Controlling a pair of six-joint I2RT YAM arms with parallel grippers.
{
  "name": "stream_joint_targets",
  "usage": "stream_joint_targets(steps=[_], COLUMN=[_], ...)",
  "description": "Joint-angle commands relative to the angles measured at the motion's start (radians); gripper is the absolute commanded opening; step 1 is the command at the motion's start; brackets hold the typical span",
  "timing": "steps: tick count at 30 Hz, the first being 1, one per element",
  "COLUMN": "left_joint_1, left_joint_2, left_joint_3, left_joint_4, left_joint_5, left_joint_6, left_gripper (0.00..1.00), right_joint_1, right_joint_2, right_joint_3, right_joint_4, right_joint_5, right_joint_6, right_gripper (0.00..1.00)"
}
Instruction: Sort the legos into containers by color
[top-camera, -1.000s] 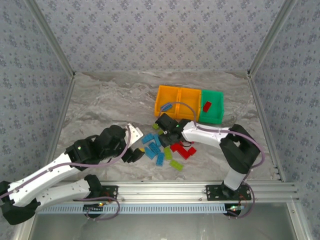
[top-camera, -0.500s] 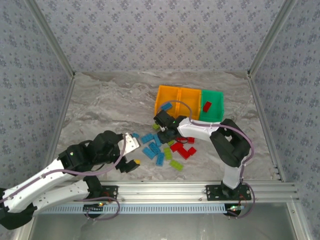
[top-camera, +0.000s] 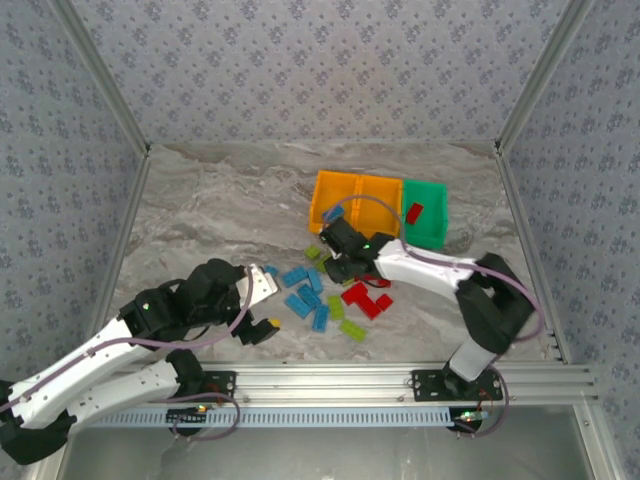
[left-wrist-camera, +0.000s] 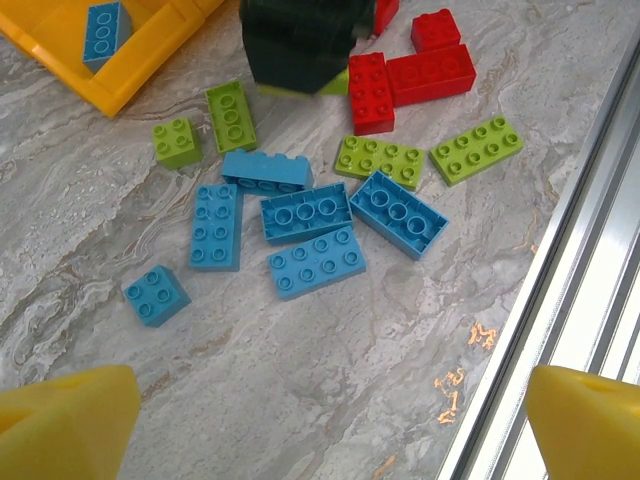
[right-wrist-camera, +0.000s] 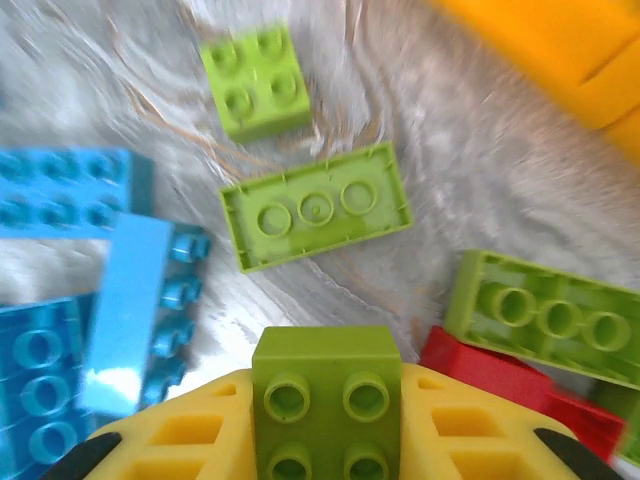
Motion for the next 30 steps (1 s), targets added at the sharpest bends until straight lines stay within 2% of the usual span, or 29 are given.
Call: stream_joint_targets(steps=[1, 4, 7, 10, 16, 19, 21, 25, 30], left_joint_1=[0.021, 0.039, 0.052, 0.062, 0.071, 0.073, 0.073, 0.073, 0.072], left_joint_2=[-0.008, -0.003, -0.003, -0.002, -0.003, -0.001, -0.002, -0.003, -0.009], left_joint_3=[0.003, 0.006, 0.007, 0.007, 0.005, 0.003, 0.004, 0.005, 0.006], left_joint_4=[0.027, 0.033, 0.038, 0.043, 0.049, 0.049, 0.049, 0.049, 0.048], left_joint_5=[0.025, 0.031, 0.035, 0.034, 0.025, 0.025, 0.022, 0.019, 0.019], left_joint_6=[-0.009, -0.016, -0.020, -0.023, -0.027, -0.028, -0.027, -0.029, -0.035], left_gripper=[0.99, 0.99, 0.99, 0.99, 0.99, 0.99, 0.99, 0.99, 0.99], right_joint_1=[-0.045, -0.137, -0.259, -0.354, -0.438, -0.448, -0.450, -0.443, -0.417], right_joint_2=[-0.158, -0.238, -0.232, -0.120, 0.187, 0.300, 0.345, 0.317, 0.097], right_joint_3=[-0.052, -0.083, -0.082, -0.022, 0.209, 0.319, 0.376, 0.410, 0.261], right_joint_4=[0.110, 0.187, 0.243, 0.264, 0.223, 0.167, 0.122, 0.047, 0.037], right_joint_5=[0.049, 0.097, 0.119, 0.126, 0.060, 0.056, 0.051, 0.091, 0.098], right_joint_6=[0.056, 0.103, 0.115, 0.112, 0.124, 0.126, 0.133, 0.163, 0.177], right_gripper=[0.28, 0.28, 0.27, 0.27, 0.29, 0.37, 0.47, 0.61, 0.65])
